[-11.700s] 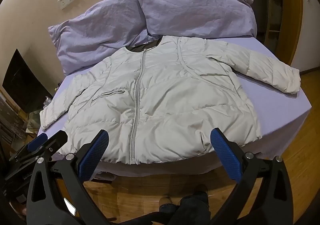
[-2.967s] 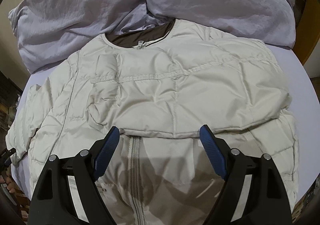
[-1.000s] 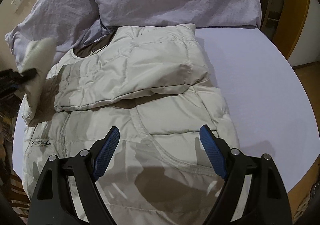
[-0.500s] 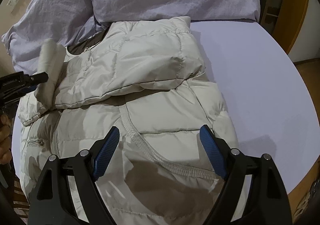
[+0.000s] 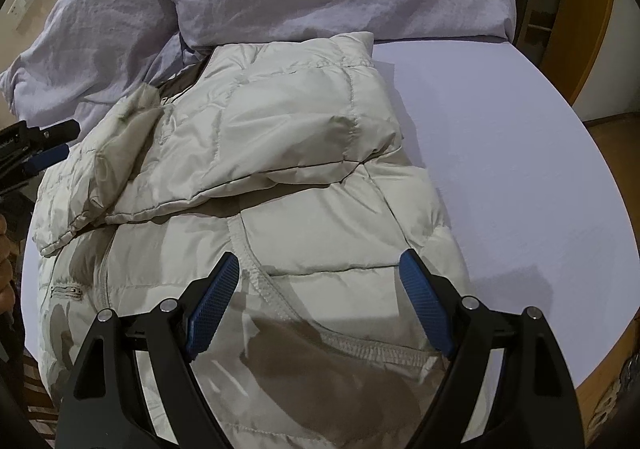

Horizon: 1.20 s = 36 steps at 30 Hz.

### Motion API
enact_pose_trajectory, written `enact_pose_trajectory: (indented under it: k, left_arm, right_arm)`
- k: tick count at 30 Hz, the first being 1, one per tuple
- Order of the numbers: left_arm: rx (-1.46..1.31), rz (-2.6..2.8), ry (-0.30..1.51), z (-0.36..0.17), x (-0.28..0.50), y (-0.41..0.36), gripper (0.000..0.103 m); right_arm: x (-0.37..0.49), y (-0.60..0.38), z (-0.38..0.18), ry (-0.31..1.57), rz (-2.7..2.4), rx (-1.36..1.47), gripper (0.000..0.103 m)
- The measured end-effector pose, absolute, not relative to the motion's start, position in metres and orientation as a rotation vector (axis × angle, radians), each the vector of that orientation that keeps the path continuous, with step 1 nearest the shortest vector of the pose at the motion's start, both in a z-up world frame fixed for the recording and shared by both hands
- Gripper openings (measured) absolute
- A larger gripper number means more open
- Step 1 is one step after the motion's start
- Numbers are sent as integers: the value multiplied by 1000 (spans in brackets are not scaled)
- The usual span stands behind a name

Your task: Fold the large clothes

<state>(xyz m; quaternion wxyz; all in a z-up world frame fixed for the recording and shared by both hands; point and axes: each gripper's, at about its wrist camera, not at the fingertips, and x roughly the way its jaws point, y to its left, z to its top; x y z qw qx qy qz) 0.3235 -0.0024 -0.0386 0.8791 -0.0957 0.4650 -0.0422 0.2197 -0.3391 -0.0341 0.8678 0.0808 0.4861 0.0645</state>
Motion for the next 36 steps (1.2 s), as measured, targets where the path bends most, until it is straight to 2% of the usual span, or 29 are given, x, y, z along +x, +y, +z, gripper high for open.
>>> enact_pose_trajectory:
  k: [9,21,33,36]
  left_arm:
    - [-170,10,1061,-79,338,0,51]
    - [-106,74,1083,-111,339,-18,49]
    - [-104,93,1053,-88,318,-13,48]
    - [-97,100,1036,-78,300,-4,53]
  right_arm:
    - [223,-339,-32,1013,152,171,84]
    - [224,-347,-38,1039,154,164,84]
    - [220,-343,-30,1033,177,126,85]
    - [214,-344,-29,1028,178,124,88]
